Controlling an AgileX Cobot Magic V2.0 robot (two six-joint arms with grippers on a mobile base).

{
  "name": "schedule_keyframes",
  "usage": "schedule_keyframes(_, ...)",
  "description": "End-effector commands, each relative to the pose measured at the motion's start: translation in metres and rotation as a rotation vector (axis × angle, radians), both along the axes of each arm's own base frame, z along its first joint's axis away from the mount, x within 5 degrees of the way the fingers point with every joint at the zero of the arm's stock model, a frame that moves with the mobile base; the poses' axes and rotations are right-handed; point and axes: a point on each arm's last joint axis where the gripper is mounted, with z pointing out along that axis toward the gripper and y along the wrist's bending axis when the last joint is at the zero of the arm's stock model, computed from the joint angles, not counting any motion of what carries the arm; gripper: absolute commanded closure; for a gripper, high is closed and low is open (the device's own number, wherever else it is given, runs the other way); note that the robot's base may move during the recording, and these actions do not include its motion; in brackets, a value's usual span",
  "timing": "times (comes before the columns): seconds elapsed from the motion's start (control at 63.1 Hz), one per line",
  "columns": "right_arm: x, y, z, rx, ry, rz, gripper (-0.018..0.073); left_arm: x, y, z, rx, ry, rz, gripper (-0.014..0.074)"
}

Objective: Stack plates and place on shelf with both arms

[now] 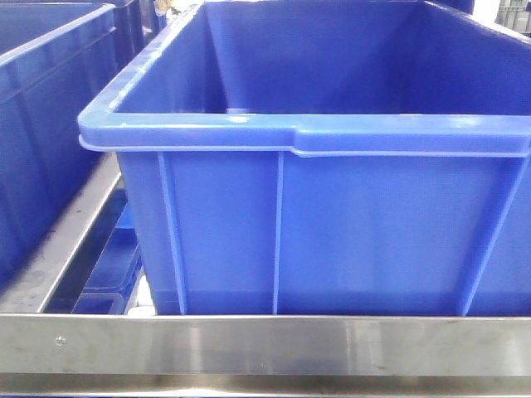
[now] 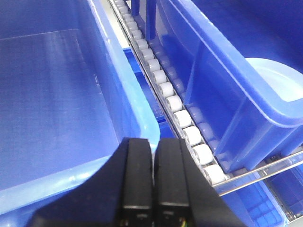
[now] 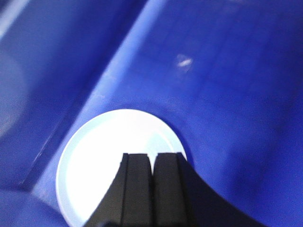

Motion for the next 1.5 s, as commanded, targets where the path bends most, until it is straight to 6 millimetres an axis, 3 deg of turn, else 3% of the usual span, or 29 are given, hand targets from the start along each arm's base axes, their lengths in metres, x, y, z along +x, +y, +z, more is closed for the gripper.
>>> schedule_keyframes(0.0,-0.028,-0.011,0.022,0.049,-0.167,-0.040,0.0503,0.001,-0.003,0.016,-0.052,-0.090,-0.021,0.0512)
schedule_keyframes(0.364,-0.146,-0.044,-0.018,0.118,-0.423,-0.099,0.0503,0.001,-0.003,0.016,-0.052,-0.090,-0.021,0.0512)
schedule_keyframes(0.681,-0.207,-0.063,-0.045,0.200,-0.690,-0.137,0.0503,0.001,-0.003,0.016,-0.052,-0.090,-0.021,0.0512)
schedule_keyframes(0.808,-0.214,-0.064,-0.045,0.211,-0.726,-0.138,0.0503,0.001,-0.003,0.016,-0.052,-0.090,-0.021,0.0512)
schedule_keyframes(1.489,-0.214,-0.064,-0.045,0.211,-0.724,-0.137,0.0503,0.001,-0.003,0.016,-0.052,-0.090,-0.021,0.0512)
